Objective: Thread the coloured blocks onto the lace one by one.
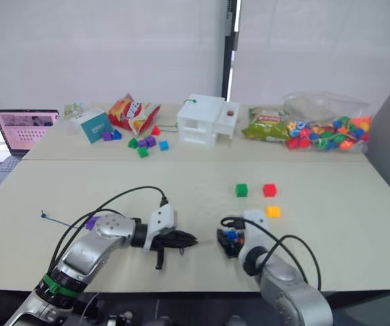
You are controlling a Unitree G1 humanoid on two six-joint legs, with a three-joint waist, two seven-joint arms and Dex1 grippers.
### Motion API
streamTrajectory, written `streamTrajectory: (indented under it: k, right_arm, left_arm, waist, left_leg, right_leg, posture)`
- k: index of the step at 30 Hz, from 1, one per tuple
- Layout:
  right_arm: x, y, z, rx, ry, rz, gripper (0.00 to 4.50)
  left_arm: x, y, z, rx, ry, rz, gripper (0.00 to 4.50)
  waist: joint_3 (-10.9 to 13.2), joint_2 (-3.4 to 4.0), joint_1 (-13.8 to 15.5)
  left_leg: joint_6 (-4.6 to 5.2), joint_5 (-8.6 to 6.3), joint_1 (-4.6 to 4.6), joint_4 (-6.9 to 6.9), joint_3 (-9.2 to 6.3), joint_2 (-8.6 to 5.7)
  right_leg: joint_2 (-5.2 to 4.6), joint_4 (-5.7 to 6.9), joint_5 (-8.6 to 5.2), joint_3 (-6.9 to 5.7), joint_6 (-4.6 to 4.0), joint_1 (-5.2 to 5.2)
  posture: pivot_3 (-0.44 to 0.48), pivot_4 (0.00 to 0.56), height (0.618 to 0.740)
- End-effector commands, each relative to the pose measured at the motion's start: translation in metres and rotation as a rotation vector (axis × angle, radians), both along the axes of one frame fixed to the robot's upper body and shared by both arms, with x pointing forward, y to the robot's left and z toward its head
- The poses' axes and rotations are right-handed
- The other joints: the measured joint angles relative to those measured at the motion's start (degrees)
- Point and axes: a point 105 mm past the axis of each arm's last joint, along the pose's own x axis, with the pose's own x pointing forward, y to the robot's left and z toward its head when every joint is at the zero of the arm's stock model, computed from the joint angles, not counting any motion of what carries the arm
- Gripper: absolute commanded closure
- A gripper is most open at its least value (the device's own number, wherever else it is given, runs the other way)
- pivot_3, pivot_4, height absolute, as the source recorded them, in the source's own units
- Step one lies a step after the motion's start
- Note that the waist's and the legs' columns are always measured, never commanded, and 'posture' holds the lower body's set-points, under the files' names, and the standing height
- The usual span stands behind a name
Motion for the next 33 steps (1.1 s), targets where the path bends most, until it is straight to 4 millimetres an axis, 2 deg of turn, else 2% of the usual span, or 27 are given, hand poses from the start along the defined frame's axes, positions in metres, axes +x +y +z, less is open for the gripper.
streamTrajectory:
  k: [1, 4, 7, 10, 13, 21, 28, 29, 31, 33]
  right_arm:
    - [-0.005, 0.001, 0.033, 0.004, -0.099, 0.078, 0.04]
    - [-0.009, 0.001, 0.046, -0.054, -0.119, 0.231, 0.04]
    - [-0.019, 0.004, 0.051, -0.098, -0.108, 0.447, 0.04]
    - [-0.027, 0.000, 0.043, -0.242, -0.065, 0.707, 0.04]
    - [-0.024, -0.010, 0.031, -0.401, -0.029, 0.881, 0.04]
    - [0.006, -0.011, 0.013, -0.655, -0.063, 1.182, 0.04]
    - [0.026, -0.009, -0.001, -0.702, -0.059, 1.275, 0.04]
    - [0.028, -0.009, -0.001, -0.694, -0.061, 1.277, 0.42]
    - [0.030, -0.008, -0.002, -0.676, -0.063, 1.274, 0.81]
    - [0.030, -0.007, -0.003, -0.659, -0.064, 1.267, 1.52]
  left_arm:
    - [-0.001, -0.001, 0.011, -0.027, -0.024, -0.012, 4.50]
    - [-0.001, 0.001, 0.010, -0.026, -0.023, -0.010, 4.50]
    - [-0.001, 0.000, 0.011, -0.024, -0.023, -0.010, 4.50]
    - [-0.001, -0.001, 0.013, -0.026, -0.024, -0.016, 4.50]
    - [-0.004, -0.002, 0.016, -0.031, -0.025, -0.028, 4.50]
    - [-0.011, -0.003, 0.016, -0.022, -0.018, -0.040, 4.50]
    - [-0.014, -0.003, 0.016, 0.001, -0.023, -0.024, 4.50]
    - [-0.014, -0.003, 0.016, 0.001, -0.023, -0.021, 4.50]
    - [-0.014, -0.004, 0.016, 0.001, -0.024, -0.017, 4.50]
    - [-0.014, -0.004, 0.017, 0.001, -0.027, -0.012, 4.50]
  waist:
    - [0.0, 0.00, 0.0]
    - [0.0, -0.01, 0.0]
    - [0.0, -0.01, 0.1]
    - [0.0, -0.01, 0.1]
    - [0.1, -0.04, -0.1]
    - [0.1, -0.06, -0.1]
    - [0.1, -0.08, 0.5]
    - [0.1, -0.08, 0.6]
    - [0.1, -0.08, 0.7]
    - [0.1, -0.08, 0.7]
  left_leg:
    - [0.00, 0.00, 0.00, 0.00, -0.01, 0.01]
    - [0.00, 0.00, 0.00, 0.00, -0.01, 0.00]
    - [0.01, 0.00, 0.00, 0.00, -0.01, 0.00]
    - [0.02, -0.01, 0.00, 0.00, -0.01, 0.01]
    - [0.03, -0.01, 0.00, 0.00, 0.02, 0.05]
    - [0.03, -0.01, -0.03, 0.00, 0.05, 0.08]
    - [0.02, -0.01, -0.06, 0.04, 0.06, 0.04]
    - [0.02, -0.01, -0.06, 0.04, 0.05, 0.05]
    - [0.02, -0.01, -0.07, 0.04, 0.05, 0.05]
    - [0.02, -0.01, -0.07, 0.04, 0.05, 0.04]
  right_leg:
    - [0.01, 0.00, 0.00, -0.01, 0.00, 0.00]
    - [0.01, -0.02, 0.00, -0.02, 0.00, 0.03]
    - [-0.01, -0.08, 0.00, -0.04, 0.00, 0.06]
    - [0.00, -0.17, -0.01, -0.08, 0.01, 0.12]
    - [0.04, -0.27, -0.01, -0.08, 0.01, 0.15]
    - [0.04, -0.20, 0.00, -0.04, 0.01, 0.08]
    - [-0.04, -0.17, 0.00, -0.06, 0.01, 0.06]
    - [-0.04, -0.14, 0.00, -0.06, 0.01, 0.06]
    - [-0.04, -0.13, 0.01, -0.07, 0.01, 0.05]
    - [-0.06, -0.12, 0.01, -0.06, 0.01, 0.04]
  posture:
    - [0.000, 0.150, 0.740]
    - [0.000, 0.150, 0.740]
    - [0.000, 0.150, 0.740]
    - [0.000, 0.150, 0.740]
    - [0.000, 0.150, 0.740]
    - [0.000, 0.150, 0.740]
    - [0.000, 0.150, 0.740]
    - [0.000, 0.150, 0.740]
    - [0.000, 0.150, 0.740]
    - [0.000, 0.150, 0.740]
